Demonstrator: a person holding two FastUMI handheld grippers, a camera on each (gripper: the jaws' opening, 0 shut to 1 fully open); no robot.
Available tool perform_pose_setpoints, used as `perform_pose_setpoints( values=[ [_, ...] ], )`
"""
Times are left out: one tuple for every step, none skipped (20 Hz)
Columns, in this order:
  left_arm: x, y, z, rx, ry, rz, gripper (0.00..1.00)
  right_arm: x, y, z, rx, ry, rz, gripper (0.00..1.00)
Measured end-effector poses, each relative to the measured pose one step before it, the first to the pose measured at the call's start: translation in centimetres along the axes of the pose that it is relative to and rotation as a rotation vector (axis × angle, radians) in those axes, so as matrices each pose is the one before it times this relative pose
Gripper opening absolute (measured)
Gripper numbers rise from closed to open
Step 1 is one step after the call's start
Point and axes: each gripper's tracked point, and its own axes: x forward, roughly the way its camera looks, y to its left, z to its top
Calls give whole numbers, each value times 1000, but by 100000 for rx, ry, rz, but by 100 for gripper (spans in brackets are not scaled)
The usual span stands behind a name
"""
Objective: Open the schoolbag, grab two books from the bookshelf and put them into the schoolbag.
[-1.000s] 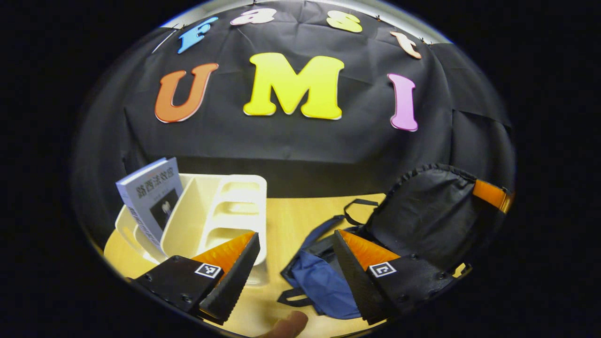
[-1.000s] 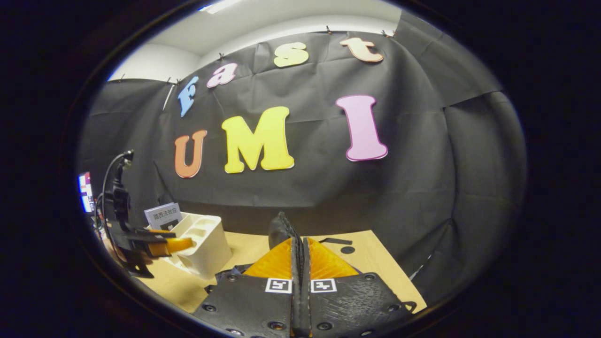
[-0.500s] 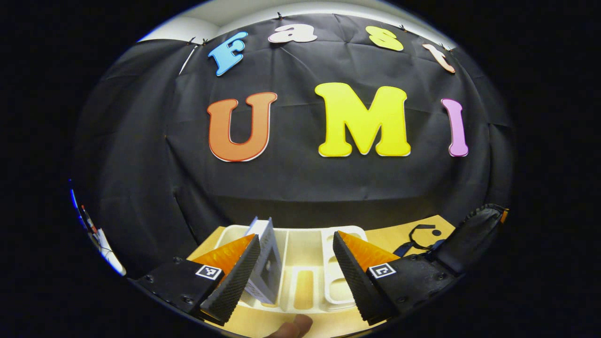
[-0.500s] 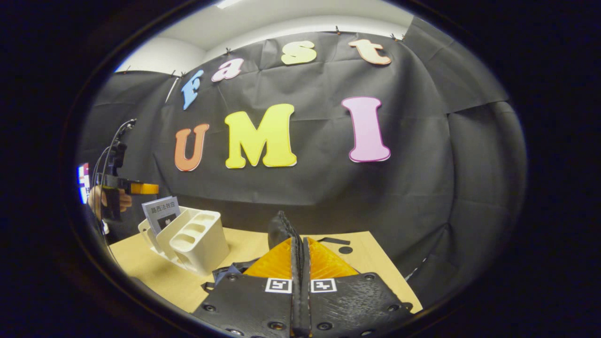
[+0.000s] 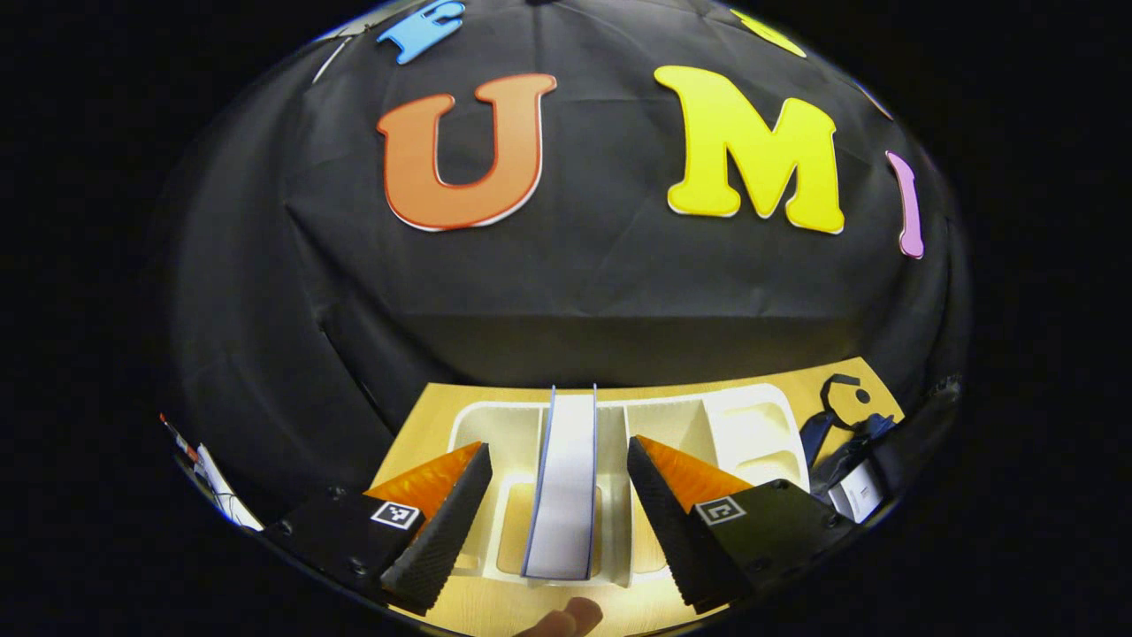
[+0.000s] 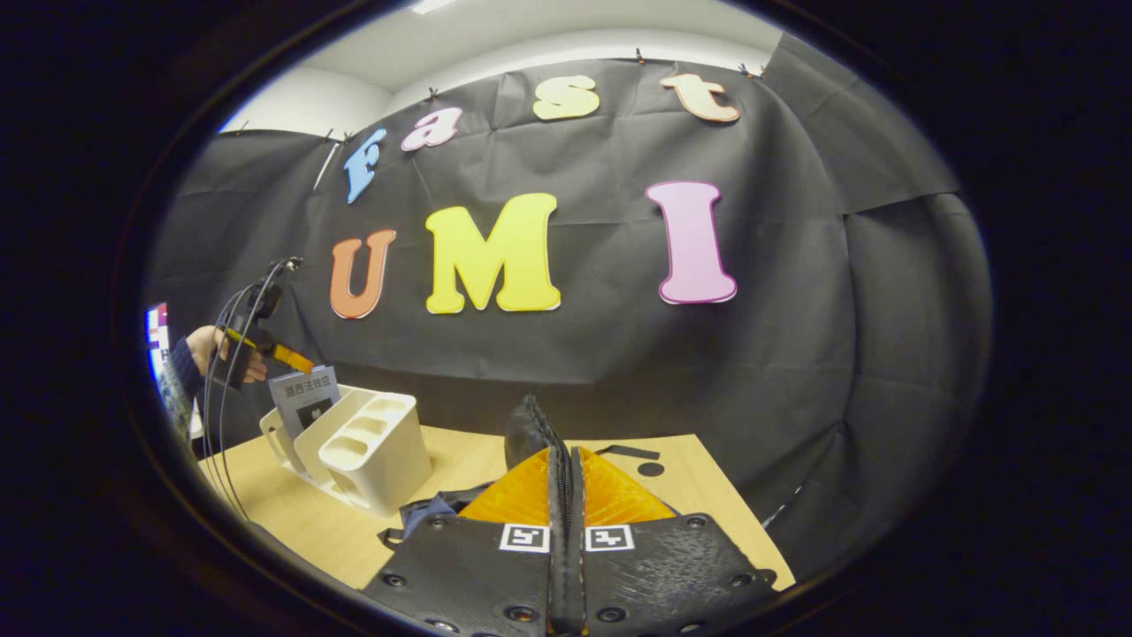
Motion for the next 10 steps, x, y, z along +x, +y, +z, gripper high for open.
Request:
perform_pose_setpoints(
  values=[
    [422,679,-223,2193,1665,1975,96,76,-52,3,149,209,-238,0],
    [467,-40,-290,2407,2331,-577,96,6,-53,-32,-136,67,-125,0],
    [261,-398,-305,1994,1663,-182,95,18,-3,-19,-253,194,-173,0],
    [195,-100,-327,2000,1991,841,95,63,-59,-121,-288,244,-102,0],
    [359,-203,-397,2074,2412,545,95,94,-49,24,-407,231,-57,0],
    [372,-269,-370,1525,2691,77,95,99,33,-47,-84,60,4,0],
    [259,-117,-455,1166,3220,197,94,68,35,-60,133,-147,175,0],
    [288,263,-175,815,2047,-222,94,-119,-20,-70,320,-13,302,0],
    [222,83,-85,471,1805,-298,94,45,-110,-10,635,41,132,0],
    [251,348,-176,321,1823,270,92,133,-144,-209,602,233,-65,0]
  ],
)
